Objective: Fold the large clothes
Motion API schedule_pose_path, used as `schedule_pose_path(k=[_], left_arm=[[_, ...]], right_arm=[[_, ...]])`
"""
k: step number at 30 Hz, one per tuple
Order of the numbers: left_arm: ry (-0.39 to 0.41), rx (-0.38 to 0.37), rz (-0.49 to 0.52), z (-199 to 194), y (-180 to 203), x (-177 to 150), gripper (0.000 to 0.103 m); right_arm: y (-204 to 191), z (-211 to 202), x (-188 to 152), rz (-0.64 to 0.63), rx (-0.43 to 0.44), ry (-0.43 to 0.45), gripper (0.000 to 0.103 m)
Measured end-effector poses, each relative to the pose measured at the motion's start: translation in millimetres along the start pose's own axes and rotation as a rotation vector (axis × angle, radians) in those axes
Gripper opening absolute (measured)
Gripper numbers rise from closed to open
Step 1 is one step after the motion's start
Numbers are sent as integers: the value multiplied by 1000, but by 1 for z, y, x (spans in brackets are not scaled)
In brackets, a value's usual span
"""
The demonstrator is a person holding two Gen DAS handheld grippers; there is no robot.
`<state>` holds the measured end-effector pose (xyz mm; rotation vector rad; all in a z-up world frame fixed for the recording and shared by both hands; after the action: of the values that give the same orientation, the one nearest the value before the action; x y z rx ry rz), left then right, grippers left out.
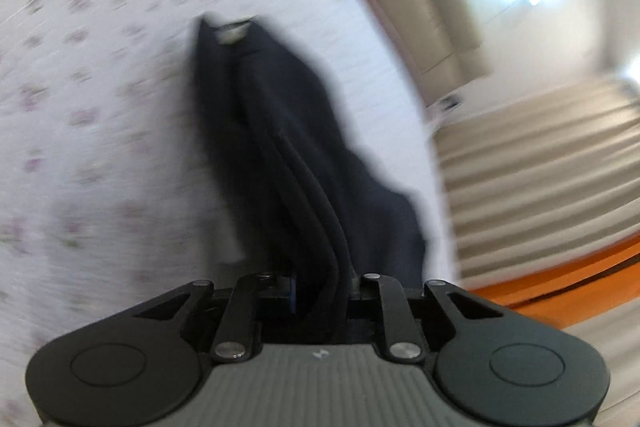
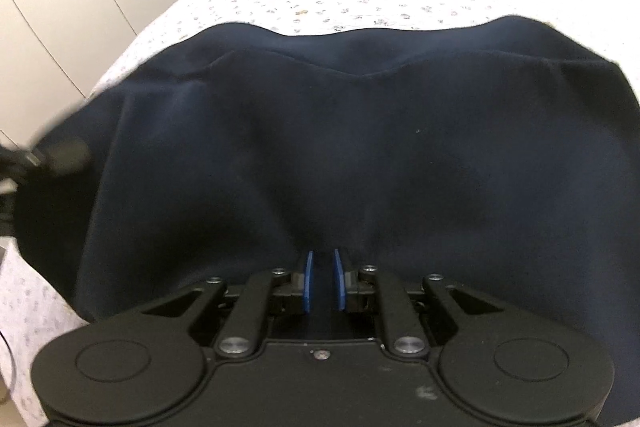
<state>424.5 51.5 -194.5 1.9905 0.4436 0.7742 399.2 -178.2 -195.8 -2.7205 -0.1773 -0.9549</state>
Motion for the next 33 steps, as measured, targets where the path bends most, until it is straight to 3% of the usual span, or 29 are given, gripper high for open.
schedule_pose_path(k=[6, 11, 15, 17, 19, 20, 21, 24, 25, 28, 31, 33], left_arm=[[7, -108, 156, 30, 110, -8, 20], [-45, -206, 226, 87, 194, -37, 20], [-119, -146, 329, 156, 232, -87, 21], [-170, -112, 369, 189, 234, -116, 24], [-243, -30, 385, 225, 221, -154, 27], [-266, 9, 401, 234, 215, -166, 30], [-287, 45, 426, 241, 209, -180, 30], [-272, 75, 542, 239, 220, -194, 45], [-272, 59, 545, 234, 225, -195, 55], [-260, 23, 499, 224, 240, -187, 59], [-217, 11, 458, 206, 248, -168, 55], [-141, 58, 460, 192, 246, -153, 54]], right_arm=[[34, -18, 10, 165, 110, -16, 15], [111, -68, 36, 200, 8, 66, 15], [201, -108, 50, 234, -142, 113, 24], [236, -118, 52, 236, -199, 115, 24], [266, -122, 55, 243, -234, 113, 24], [273, -125, 58, 255, -231, 119, 25], [280, -126, 63, 280, -207, 131, 33], [283, -125, 82, 372, -60, 172, 74], [282, -124, 90, 411, 5, 184, 79], [272, -113, 101, 483, 145, 181, 81], [265, -94, 113, 444, 121, 132, 81], [259, -78, 115, 417, 96, 108, 83]])
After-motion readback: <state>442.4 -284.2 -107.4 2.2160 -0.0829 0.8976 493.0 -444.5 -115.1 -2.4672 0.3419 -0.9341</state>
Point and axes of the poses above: each gripper's, at about its wrist camera, not at the fingertips, and z roughly the way its jaws point, y to its right, x to its top, the point moved 9 cm from there along z, roughly the way its jaws point, and after that the axes turned 11 degrees about y, right-handed, at the moved point
